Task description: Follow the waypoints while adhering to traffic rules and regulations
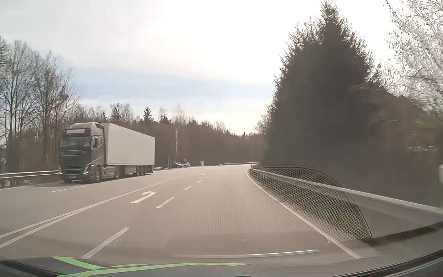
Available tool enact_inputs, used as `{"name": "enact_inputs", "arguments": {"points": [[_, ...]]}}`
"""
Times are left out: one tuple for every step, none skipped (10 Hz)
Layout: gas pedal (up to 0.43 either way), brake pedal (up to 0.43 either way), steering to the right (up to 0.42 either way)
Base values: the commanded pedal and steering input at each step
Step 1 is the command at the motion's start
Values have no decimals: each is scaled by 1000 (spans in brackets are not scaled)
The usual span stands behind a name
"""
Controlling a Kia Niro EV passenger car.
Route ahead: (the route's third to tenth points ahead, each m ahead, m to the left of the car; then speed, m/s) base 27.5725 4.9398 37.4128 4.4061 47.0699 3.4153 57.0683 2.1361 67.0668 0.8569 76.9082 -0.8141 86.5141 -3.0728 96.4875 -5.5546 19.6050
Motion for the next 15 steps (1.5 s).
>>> {"name": "enact_inputs", "arguments": {"points": [[0, 0, 8], [0, 0, 8], [0, 0, 8], [0, 0, 9], [0, 0, 9], [0, 0, 9], [0, 0, 9], [0, 0, 9], [8, 0, 9], [20, 0, 9], [28, 0, 9], [28, 0, 9], [39, 0, 9], [39, 0, 9], [47, 0, 9]]}}
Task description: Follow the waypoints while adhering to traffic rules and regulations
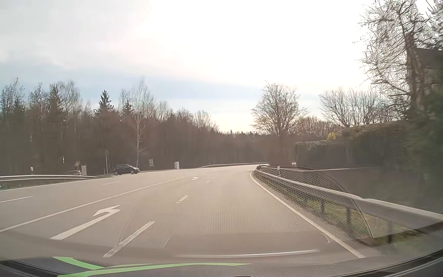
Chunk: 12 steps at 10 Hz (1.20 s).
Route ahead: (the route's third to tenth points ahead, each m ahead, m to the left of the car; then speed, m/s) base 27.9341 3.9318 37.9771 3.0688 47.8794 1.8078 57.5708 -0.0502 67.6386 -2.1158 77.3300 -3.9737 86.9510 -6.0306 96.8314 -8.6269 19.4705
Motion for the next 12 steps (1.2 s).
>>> {"name": "enact_inputs", "arguments": {"points": [[47, 0, 9], [47, 0, 10], [47, 0, 11], [47, 0, 11], [59, 0, 11], [59, 0, 12], [59, 0, 12], [59, 0, 12], [59, 0, 12], [59, 0, 12], [67, 0, 13], [67, 0, 14]]}}
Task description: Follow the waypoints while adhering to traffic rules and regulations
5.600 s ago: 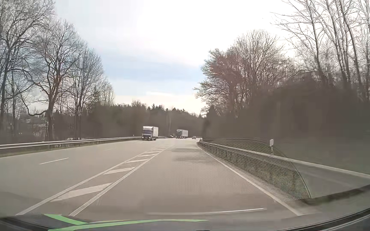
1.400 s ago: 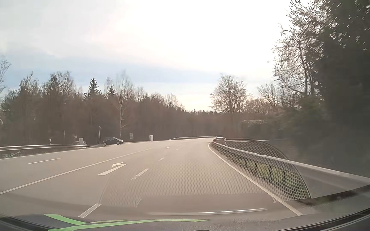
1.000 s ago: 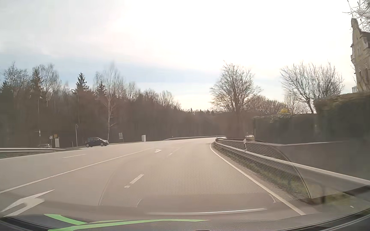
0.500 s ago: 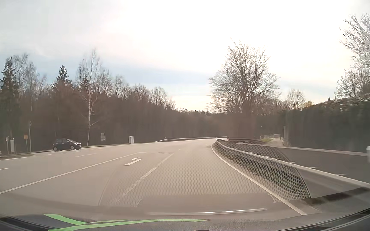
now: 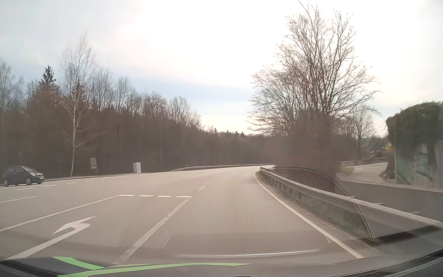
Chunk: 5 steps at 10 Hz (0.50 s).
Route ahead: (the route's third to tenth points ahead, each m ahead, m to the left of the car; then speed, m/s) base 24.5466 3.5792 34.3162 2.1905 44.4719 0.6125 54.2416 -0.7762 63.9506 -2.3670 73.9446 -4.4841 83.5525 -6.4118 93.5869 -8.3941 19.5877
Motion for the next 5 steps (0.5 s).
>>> {"name": "enact_inputs", "arguments": {"points": [[67, 0, 14], [67, 0, 14], [67, 0, 15], [67, 0, 14], [67, 0, 14]]}}
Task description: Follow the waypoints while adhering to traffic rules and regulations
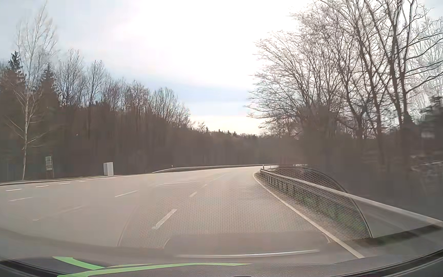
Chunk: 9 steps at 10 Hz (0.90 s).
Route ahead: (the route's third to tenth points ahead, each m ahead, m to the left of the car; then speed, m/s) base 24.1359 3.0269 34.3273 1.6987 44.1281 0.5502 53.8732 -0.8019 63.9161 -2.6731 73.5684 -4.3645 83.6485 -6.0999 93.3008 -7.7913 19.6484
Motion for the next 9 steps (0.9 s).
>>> {"name": "enact_inputs", "arguments": {"points": [[67, 0, 15], [67, 0, 14], [67, 0, 15], [67, 0, 15], [67, 0, 14], [67, 0, 14], [67, 0, 15], [67, 0, 14], [67, 0, 14]]}}
